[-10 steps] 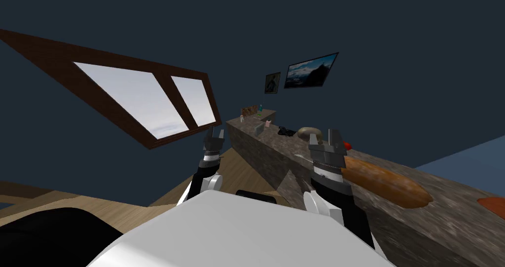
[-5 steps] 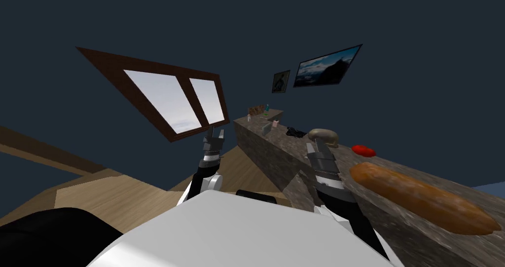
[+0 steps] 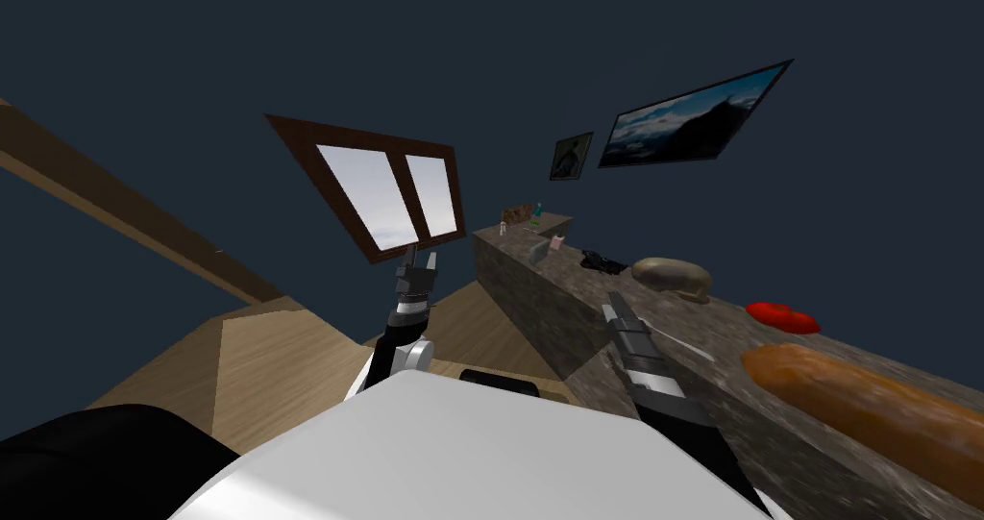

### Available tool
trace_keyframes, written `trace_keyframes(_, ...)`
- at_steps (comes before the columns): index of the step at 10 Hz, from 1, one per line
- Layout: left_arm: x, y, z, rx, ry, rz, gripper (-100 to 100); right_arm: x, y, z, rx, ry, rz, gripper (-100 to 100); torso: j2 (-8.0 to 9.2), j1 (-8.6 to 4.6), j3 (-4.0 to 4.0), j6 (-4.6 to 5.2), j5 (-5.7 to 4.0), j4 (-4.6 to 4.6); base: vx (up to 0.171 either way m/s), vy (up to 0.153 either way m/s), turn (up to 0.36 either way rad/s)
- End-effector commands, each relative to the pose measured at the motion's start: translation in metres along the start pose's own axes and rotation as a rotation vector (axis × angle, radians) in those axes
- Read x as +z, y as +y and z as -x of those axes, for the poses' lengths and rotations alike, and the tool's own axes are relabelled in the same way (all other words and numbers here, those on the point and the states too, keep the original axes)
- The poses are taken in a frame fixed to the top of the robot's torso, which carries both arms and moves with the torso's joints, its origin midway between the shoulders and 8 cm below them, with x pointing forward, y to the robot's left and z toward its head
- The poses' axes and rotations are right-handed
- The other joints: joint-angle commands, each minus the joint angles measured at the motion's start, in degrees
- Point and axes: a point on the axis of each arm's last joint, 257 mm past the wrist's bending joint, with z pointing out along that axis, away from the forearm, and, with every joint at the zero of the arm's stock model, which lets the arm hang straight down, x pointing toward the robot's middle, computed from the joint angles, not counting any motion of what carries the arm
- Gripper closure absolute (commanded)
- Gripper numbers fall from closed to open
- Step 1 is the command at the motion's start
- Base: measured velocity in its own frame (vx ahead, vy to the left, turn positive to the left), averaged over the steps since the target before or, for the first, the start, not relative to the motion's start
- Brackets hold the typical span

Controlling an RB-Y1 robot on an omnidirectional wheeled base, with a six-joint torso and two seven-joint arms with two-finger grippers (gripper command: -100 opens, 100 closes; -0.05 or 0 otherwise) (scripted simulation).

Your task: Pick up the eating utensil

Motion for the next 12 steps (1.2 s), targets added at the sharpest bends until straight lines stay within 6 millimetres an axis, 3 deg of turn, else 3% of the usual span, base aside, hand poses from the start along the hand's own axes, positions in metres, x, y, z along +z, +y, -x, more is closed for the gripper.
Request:
trace_keyframes(1, 0.0, 0.0, 0.0, 0.0, 0.0, 0.0, 0, -0.011, -0.014, 0.001, -0.02, 0.011, -0.055, -100, 0.0, 0.0, 0.0, 0.0, 0.0, 0.0, -0.036, 0.119, 0.082)
trace_keyframes(3, 0.0, 0.0, 0.0, 0.0, 0.0, 0.0, 0, -0.04, -0.057, 0.004, -0.084, 0.04, -0.193, -100, -0.11, -0.22, -0.07, -0.01, -0.04, -0.02, -0.027, 0.104, 0.314)
trace_keyframes(6, 0.0, 0.0, 0.0, 0.0, 0.0, 0.0, 0, -0.069, -0.084, 0.008, -0.121, 0.058, -0.293, -100, -0.15, -0.25, -0.09, 0.01, -0.05, -0.03, -0.01, 0.078, 0.145)
trace_keyframes(8, 0.0, 0.0, 0.0, 0.0, 0.0, 0.0, 0, -0.117, -0.125, 0.016, -0.19, 0.093, -0.451, -100, -0.16, -0.36, -0.09, 0.0, -0.07, -0.03, -0.006, 0.073, 0.351)
trace_keyframes(9, 0.0, 0.0, 0.0, 0.0, 0.0, 0.0, 0, -0.121, -0.126, 0.016, -0.191, 0.095, -0.461, -100, -0.2, -0.36, -0.11, -0.02, -0.07, -0.04, 0.012, 0.066, 0.119)
trace_keyframes(11, 0.0, 0.0, 0.0, 0.0, 0.0, 0.0, 0, -0.176, -0.16, 0.026, -0.26, 0.135, -0.614, -100, -0.2, -0.32, -0.12, 0.01, -0.06, -0.04, 0.008, 0.087, 0.319)
trace_keyframes(12, 0.0, 0.0, 0.0, 0.0, 0.0, 0.0, 0, -0.184, -0.161, 0.026, -0.262, 0.139, -0.632, -100, -0.22, -0.31, -0.12, -0.01, -0.06, -0.04, 0.016, 0.05, 0.17)
